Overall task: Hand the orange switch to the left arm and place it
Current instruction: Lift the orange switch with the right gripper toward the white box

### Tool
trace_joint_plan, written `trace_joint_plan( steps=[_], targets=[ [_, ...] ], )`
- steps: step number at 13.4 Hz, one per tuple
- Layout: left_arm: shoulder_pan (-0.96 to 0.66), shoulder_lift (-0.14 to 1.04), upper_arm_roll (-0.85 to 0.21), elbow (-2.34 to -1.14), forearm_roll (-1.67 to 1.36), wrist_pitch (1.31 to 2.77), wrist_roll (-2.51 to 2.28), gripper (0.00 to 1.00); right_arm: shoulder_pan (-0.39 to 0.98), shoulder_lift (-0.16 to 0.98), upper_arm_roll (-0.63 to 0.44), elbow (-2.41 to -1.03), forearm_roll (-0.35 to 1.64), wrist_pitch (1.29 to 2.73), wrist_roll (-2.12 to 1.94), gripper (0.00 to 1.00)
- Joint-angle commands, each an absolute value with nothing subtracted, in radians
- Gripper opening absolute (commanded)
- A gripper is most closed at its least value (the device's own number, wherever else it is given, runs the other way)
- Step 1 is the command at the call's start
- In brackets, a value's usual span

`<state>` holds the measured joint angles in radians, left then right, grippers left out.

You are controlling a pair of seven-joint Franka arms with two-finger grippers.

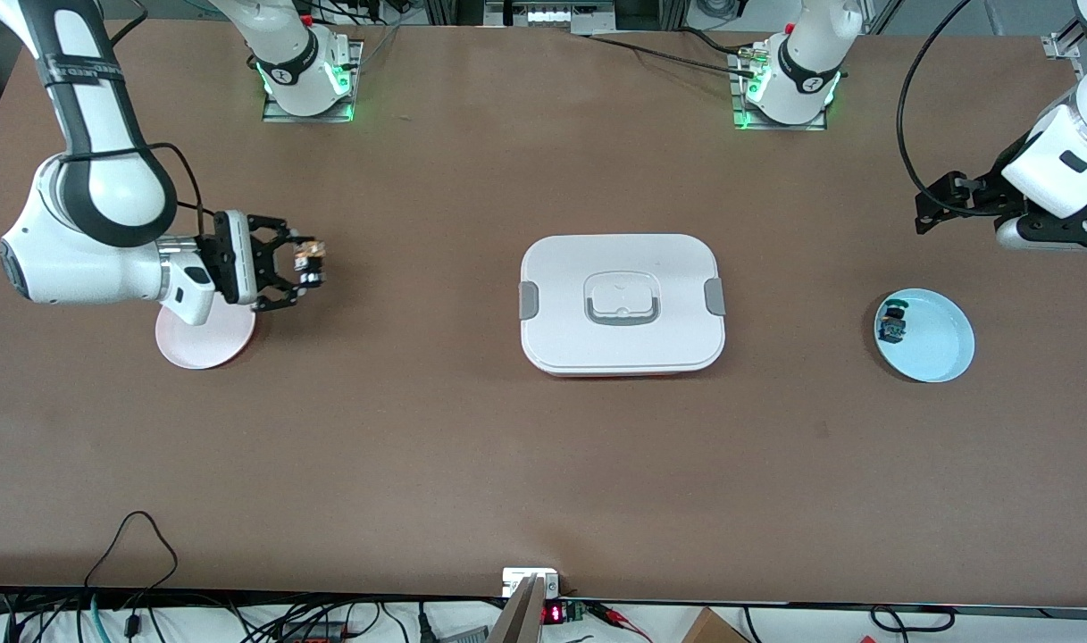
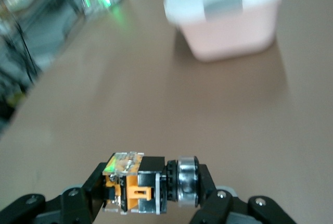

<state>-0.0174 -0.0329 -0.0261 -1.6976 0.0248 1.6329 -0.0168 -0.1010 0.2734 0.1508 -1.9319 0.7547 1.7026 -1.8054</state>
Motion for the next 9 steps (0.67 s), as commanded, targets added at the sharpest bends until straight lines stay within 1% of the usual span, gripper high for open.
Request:
trace_joint_plan(
  steps=[1, 4, 6, 7, 9],
  targets=[
    [-0.008, -0.015, -0.028, -1.672, -0.053, 1.599, -0.025, 1.00, -0.106, 0.241, 0.219, -1.921, 0.952, 1.655, -1.790, 0.00],
    [0.034, 0.014, -0.028, -1.671, -0.234, 1.504, -0.023, 1.00, -0.100, 0.241, 0.296, -1.894, 1.190, 1.664, -1.729, 0.00],
    [0.038, 0.038, -0.028, -1.672, -0.316, 1.432, -0.021, 1.00, -0.078, 0.241, 0.336, -1.891, 1.351, 1.696, -1.713, 0.00],
    [0.038, 0.058, -0.029, -1.672, -0.359, 1.396, -0.021, 1.00, -0.052, 0.238, 0.342, -1.890, 1.427, 1.739, -1.713, 0.00],
    [0.038, 0.072, -0.031, -1.681, -0.478, 1.323, -0.020, 1.00, 0.020, 0.242, 0.345, -1.827, 1.492, 1.827, -1.712, 0.00]
  ],
)
